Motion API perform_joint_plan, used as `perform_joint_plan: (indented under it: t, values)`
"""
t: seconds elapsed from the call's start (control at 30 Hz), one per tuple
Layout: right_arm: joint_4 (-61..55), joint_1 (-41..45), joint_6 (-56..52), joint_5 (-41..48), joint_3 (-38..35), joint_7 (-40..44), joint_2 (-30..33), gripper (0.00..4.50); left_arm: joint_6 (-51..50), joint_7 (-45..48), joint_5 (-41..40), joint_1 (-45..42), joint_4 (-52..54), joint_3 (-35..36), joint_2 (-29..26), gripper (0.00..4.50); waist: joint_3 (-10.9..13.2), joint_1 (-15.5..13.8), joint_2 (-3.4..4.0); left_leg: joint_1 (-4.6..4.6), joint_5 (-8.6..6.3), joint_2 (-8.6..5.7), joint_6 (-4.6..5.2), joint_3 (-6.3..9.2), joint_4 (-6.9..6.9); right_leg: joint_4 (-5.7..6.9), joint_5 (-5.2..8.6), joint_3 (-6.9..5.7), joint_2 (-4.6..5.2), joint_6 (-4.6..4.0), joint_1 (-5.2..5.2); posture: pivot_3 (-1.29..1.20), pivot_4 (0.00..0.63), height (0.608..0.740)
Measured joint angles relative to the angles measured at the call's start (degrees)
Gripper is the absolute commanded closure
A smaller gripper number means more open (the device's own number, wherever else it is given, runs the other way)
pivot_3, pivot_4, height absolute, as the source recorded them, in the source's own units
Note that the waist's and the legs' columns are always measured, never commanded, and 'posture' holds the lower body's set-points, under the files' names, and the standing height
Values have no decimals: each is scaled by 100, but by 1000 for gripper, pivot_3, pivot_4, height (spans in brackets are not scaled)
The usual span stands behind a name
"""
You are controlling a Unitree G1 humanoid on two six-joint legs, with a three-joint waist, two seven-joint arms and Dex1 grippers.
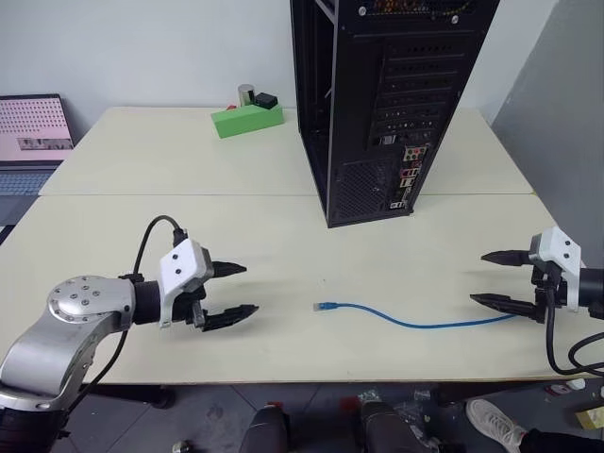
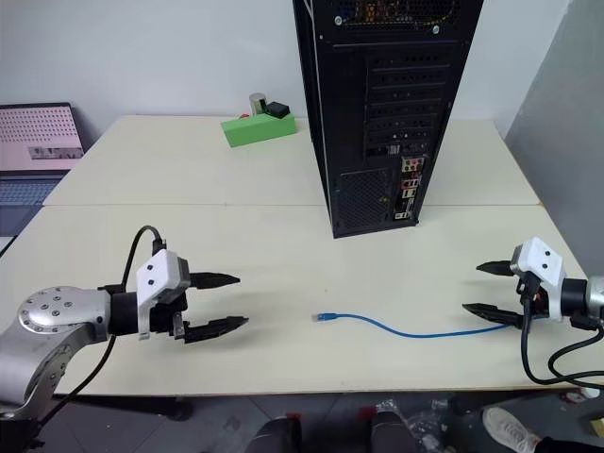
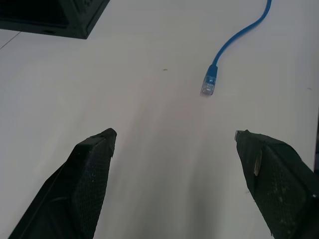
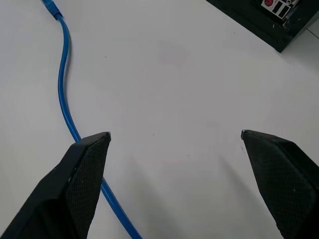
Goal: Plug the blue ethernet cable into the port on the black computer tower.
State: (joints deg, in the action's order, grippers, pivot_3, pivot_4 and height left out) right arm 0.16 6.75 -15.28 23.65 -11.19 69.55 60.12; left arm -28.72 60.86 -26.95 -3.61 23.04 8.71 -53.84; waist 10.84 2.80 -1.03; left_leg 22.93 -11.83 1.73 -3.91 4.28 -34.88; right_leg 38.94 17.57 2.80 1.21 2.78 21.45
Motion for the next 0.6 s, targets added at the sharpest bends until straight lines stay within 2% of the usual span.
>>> perform_joint_plan:
  t: [0.4,0.6]
  values:
    - [-192,1,-35,-105,44,-79,-53,40,9,107,38,10,125,-68,-38,440,0,0,0,-1,0,0,0,0,0,1,0,0,0,-1,0,0,150,740]
    - [-856,90,-257,-220,481,-284,-295,40,79,130,216,69,206,-353,-58,440,0,-4,0,0,0,0,0,1,0,1,0,-1,0,0,0,0,150,740]
